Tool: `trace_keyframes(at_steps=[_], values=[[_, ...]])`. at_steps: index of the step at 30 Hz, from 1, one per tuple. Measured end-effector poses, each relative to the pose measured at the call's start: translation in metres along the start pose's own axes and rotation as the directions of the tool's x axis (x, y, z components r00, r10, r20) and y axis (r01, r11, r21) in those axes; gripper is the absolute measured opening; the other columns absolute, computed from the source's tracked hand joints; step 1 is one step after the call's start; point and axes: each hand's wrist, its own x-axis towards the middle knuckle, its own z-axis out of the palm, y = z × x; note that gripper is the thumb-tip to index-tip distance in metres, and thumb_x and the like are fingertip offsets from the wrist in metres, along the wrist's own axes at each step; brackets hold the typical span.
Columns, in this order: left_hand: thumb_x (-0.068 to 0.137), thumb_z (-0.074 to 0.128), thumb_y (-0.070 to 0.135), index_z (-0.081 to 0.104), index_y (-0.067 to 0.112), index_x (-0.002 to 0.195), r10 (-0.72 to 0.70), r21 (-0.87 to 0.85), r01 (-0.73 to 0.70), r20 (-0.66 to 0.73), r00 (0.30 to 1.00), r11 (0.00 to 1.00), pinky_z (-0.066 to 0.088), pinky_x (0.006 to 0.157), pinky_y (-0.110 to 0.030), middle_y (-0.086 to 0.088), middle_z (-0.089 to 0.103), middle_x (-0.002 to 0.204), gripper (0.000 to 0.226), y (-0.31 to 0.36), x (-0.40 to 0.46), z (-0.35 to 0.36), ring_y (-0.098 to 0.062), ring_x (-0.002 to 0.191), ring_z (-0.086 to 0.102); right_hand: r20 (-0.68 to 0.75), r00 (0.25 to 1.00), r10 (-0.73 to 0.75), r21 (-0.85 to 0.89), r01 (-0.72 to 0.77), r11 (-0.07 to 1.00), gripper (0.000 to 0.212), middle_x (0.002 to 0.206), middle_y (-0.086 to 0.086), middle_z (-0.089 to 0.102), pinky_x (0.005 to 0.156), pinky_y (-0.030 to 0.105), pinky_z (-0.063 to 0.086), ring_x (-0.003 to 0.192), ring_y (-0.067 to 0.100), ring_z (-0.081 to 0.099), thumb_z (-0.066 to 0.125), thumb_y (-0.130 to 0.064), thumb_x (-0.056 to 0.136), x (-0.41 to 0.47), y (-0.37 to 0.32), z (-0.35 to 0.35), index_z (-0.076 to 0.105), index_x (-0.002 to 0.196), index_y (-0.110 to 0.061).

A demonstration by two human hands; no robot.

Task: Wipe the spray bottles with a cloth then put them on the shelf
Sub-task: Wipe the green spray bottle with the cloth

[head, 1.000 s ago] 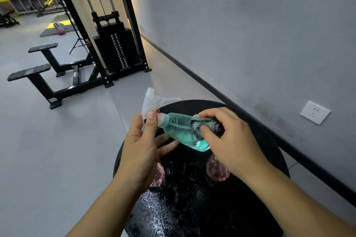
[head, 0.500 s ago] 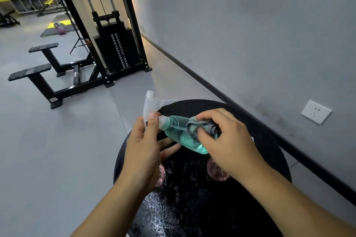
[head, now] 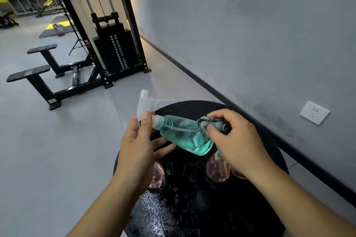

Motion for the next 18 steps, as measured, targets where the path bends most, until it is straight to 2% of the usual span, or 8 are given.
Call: trace_keyframes(at_steps=[3,8,11,13,18], values=[[0.107,0.052,0.044,0.069,0.023,0.114,0.008,0.008,-0.008,-0.003,1.0,1.0,0.066,0.069,-0.04,-0.012,0.073,0.129,0.028,0.0,0.001,-0.001,-0.031,0.089,0.081,-0.007,0.999,0.05,0.057,-0.049,0.997,0.017,0.094,-0.015,0.072,0.071,0.028,0.056,0.074,0.01,0.071,0.074,-0.029,0.092,0.001,0.003,-0.001,0.068,0.103,-0.041],[0.105,0.053,0.049,0.063,0.019,0.12,0.014,0.032,-0.013,-0.033,0.999,0.999,0.065,0.071,-0.04,-0.009,0.075,0.127,0.035,-0.002,0.003,-0.001,-0.031,0.096,0.08,-0.032,0.997,0.076,0.17,-0.07,0.983,0.019,0.094,-0.02,0.074,0.057,0.024,0.05,0.052,0.002,0.064,0.077,-0.026,0.09,-0.002,0.0,0.005,0.071,0.098,-0.042],[0.093,0.068,0.048,0.059,0.017,0.13,0.024,0.066,-0.02,-0.066,0.998,0.998,0.065,0.074,-0.042,-0.004,0.08,0.116,0.049,-0.002,0.005,0.001,-0.028,0.098,0.08,-0.042,0.995,0.091,0.242,-0.079,0.967,0.021,0.092,-0.018,0.075,0.056,0.025,0.048,0.048,0.001,0.059,0.078,-0.022,0.089,-0.004,0.001,0.009,0.073,0.096,-0.041],[0.087,0.077,0.044,0.06,0.013,0.128,0.003,0.051,0.002,-0.093,0.996,0.999,0.064,0.079,-0.046,-0.005,0.081,0.112,0.054,-0.001,0.006,0.002,-0.029,0.1,0.08,-0.041,0.995,0.093,0.26,-0.08,0.962,0.021,0.092,-0.013,0.076,0.059,0.028,0.05,0.051,0.003,0.059,0.079,-0.024,0.089,-0.004,0.0,0.01,0.073,0.098,-0.042],[0.096,0.073,0.029,0.07,0.013,0.105,-0.023,-0.005,0.022,-0.098,0.995,1.0,0.062,0.086,-0.044,-0.007,0.082,0.109,0.019,0.005,0.005,-0.003,-0.027,0.097,0.08,-0.01,0.994,0.106,0.326,-0.097,0.941,0.019,0.089,-0.01,0.077,0.06,0.027,0.048,0.053,0.002,0.06,0.079,-0.023,0.089,-0.004,-0.001,0.011,0.074,0.098,-0.039]])
